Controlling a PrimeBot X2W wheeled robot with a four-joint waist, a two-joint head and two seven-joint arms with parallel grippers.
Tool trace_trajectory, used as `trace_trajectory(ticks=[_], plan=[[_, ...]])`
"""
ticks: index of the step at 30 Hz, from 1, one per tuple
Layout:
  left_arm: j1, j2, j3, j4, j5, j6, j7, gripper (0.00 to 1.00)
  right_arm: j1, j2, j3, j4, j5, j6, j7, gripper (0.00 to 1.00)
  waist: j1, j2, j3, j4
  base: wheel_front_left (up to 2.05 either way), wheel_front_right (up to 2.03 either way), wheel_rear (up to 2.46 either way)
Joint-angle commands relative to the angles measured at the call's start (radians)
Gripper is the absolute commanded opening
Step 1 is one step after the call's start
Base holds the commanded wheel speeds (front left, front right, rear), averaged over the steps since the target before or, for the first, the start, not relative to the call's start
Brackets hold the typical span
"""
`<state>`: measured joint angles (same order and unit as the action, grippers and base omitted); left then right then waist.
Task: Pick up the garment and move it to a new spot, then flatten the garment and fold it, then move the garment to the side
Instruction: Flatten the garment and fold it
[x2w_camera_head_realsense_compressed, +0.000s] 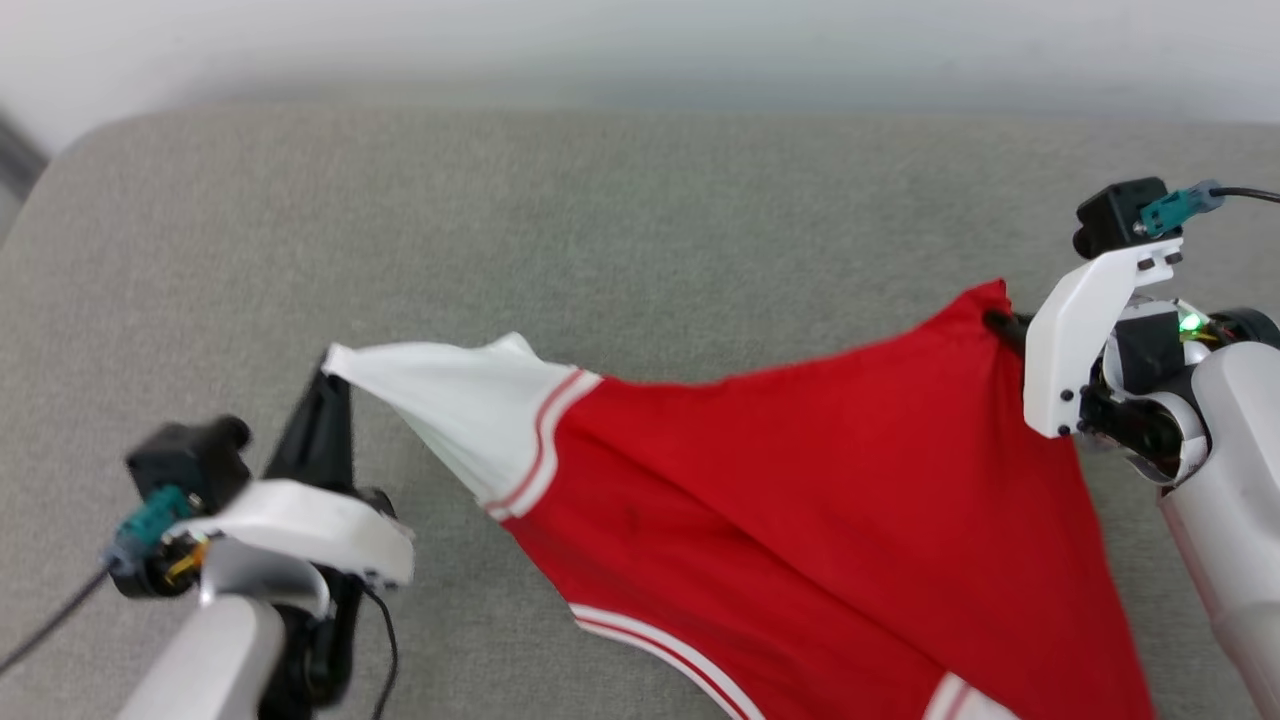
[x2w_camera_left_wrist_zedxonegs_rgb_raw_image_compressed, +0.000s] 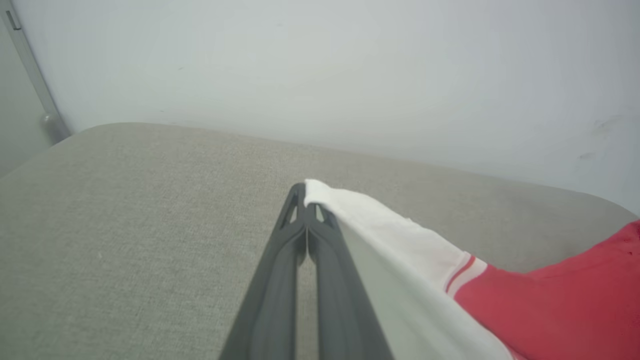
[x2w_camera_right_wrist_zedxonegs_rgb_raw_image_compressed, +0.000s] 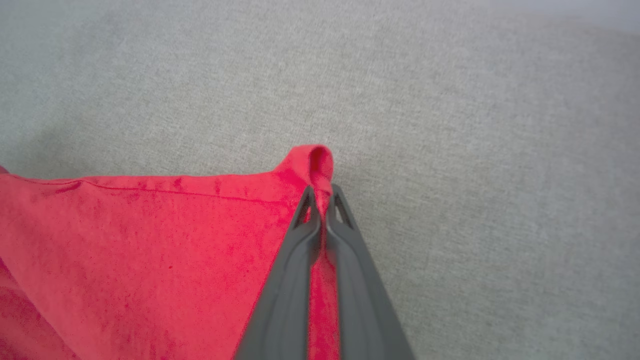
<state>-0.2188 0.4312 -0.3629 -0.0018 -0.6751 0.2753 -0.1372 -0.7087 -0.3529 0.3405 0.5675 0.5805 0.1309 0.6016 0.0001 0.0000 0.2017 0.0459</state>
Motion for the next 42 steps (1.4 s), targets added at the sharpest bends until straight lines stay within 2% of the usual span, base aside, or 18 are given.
trace_trajectory(ticks=[1, 7, 17, 28, 34, 42], plan=[[-0.026, 0.005, 0.014, 0.003, -0.010, -0.002, -0.001, 0.00, -0.013, 0.003, 0.000, 0.004, -0.007, 0.000, -0.025, 0.00, -0.0001, 0.0000, -0.052, -0.036, 0.00, 0.00, 0.00], [-0.194, 0.027, 0.043, 0.068, -0.025, -0.030, 0.046, 0.00, -0.069, 0.018, -0.038, 0.030, -0.038, 0.000, -0.182, 0.00, -0.0001, 0.0000, -0.105, -0.064, 0.00, 0.00, 0.00], [-0.630, 0.032, 0.002, 0.313, 0.026, -0.112, 0.144, 0.00, -0.265, 0.024, -0.107, 0.092, -0.082, 0.000, -0.300, 0.00, -0.0001, 0.0000, -0.064, -0.094, 0.00, 0.00, 0.00], [-1.115, 0.025, -0.001, 0.515, 0.097, -0.167, 0.132, 0.00, -0.586, 0.018, -0.165, 0.112, -0.109, 0.000, -0.357, 0.00, -0.0001, 0.0000, 0.135, -0.122, 0.00, 0.00, 0.00], [-1.331, 0.034, 0.006, 0.558, 0.127, -0.177, 0.120, 0.00, -0.756, 0.024, -0.197, 0.109, -0.124, 0.000, -0.386, 0.00, -0.0001, 0.0000, 0.250, -0.130, 0.00, 0.00, 0.00], [-1.517, 0.034, -0.007, 0.565, 0.158, -0.172, 0.150, 0.00, -0.941, 0.011, -0.189, 0.120, -0.136, 0.000, -0.396, 0.00, -0.0001, 0.0000, 0.404, -0.129, 0.00, 0.00, 0.00]])
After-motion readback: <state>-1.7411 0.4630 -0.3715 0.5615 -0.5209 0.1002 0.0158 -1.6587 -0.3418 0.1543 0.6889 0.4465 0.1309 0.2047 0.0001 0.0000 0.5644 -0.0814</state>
